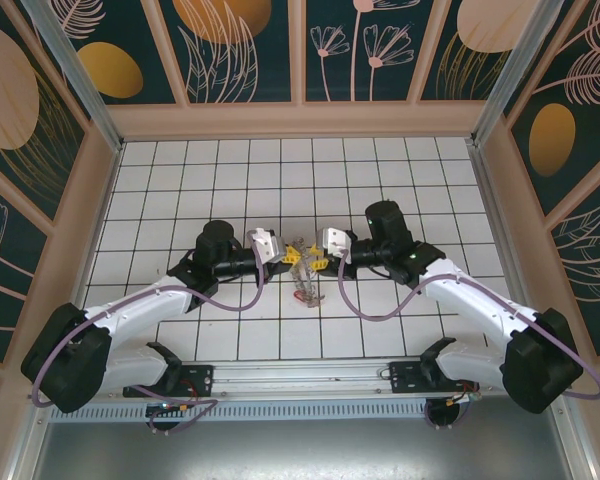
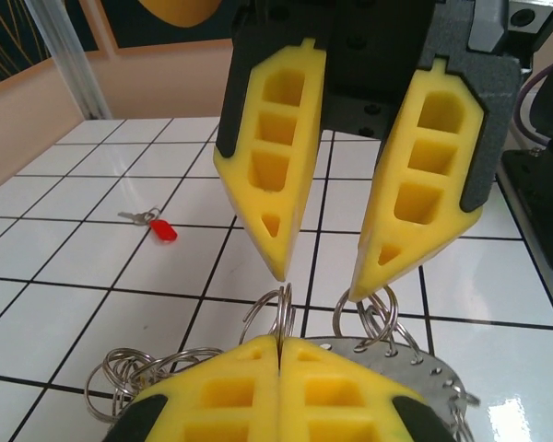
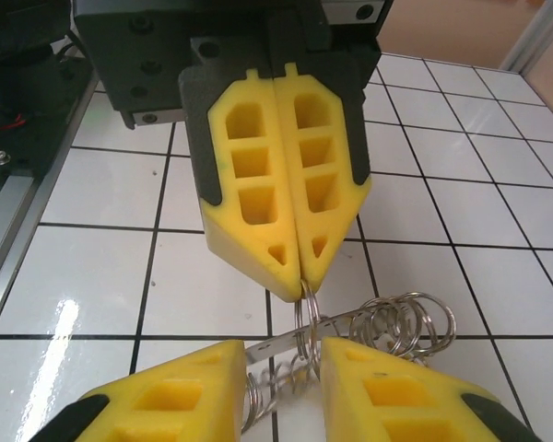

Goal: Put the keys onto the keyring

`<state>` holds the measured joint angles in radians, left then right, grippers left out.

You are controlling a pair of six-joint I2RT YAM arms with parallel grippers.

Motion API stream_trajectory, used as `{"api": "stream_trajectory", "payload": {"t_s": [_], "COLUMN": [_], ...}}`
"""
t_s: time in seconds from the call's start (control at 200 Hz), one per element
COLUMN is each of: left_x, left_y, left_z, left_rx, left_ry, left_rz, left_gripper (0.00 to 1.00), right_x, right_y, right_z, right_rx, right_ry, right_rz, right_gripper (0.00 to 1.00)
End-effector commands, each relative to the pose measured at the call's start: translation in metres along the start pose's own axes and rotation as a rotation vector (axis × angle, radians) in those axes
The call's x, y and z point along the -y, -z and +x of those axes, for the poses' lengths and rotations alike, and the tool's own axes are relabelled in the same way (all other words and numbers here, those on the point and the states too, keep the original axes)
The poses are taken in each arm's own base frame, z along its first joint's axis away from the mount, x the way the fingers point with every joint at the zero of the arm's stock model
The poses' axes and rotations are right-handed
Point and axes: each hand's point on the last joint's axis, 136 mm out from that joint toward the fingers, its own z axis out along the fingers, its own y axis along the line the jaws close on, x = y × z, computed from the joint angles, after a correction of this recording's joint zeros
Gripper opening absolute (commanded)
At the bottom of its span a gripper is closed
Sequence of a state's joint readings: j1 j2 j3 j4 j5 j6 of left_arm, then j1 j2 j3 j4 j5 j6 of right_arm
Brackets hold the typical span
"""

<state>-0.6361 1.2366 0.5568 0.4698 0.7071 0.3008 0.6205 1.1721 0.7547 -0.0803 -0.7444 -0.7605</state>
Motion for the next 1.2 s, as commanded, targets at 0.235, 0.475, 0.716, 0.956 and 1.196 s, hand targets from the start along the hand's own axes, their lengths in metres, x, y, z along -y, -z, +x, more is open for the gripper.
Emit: {"api": "stream_trajectory", "payload": {"t_s": [0.235,0.475,0.716,0.956,1.196], "left_x": [0.011,0.015,0.014,0.014,0.003], "left_y": [0.005,0.004,0.005,0.003,-0.001], "left_z": [-0.029,-0.025,-0.025,-0.025,-0.006], "left_rx": [0.112,0.117,0.126,0.135,-0.002], "left_ry": [-0.074,-0.062,-0.060,-0.042,-0.026], "left_rz": [0.051,0.071,0.058,0.063,0.020], "left_gripper": [0.00,0.00,0.00,0.00,0.10], "right_x": [-0.004,0.004,0.003,0.003,0.001], "right_y": [-0.009,-0.013,-0.012,-0.009,-0.006], "right_z": [-0.003,-0.003,-0.014,-0.021,-0.016], "right_rx": [0.022,0.029,0.084,0.122,0.070], "right_ry": [0.004,-0.010,-0.022,-0.020,-0.011], "right_rz": [-0.068,-0.038,-0.042,-0.028,-0.027], "right_gripper": [0.23,0.14,0.15,0.03,0.00]}}
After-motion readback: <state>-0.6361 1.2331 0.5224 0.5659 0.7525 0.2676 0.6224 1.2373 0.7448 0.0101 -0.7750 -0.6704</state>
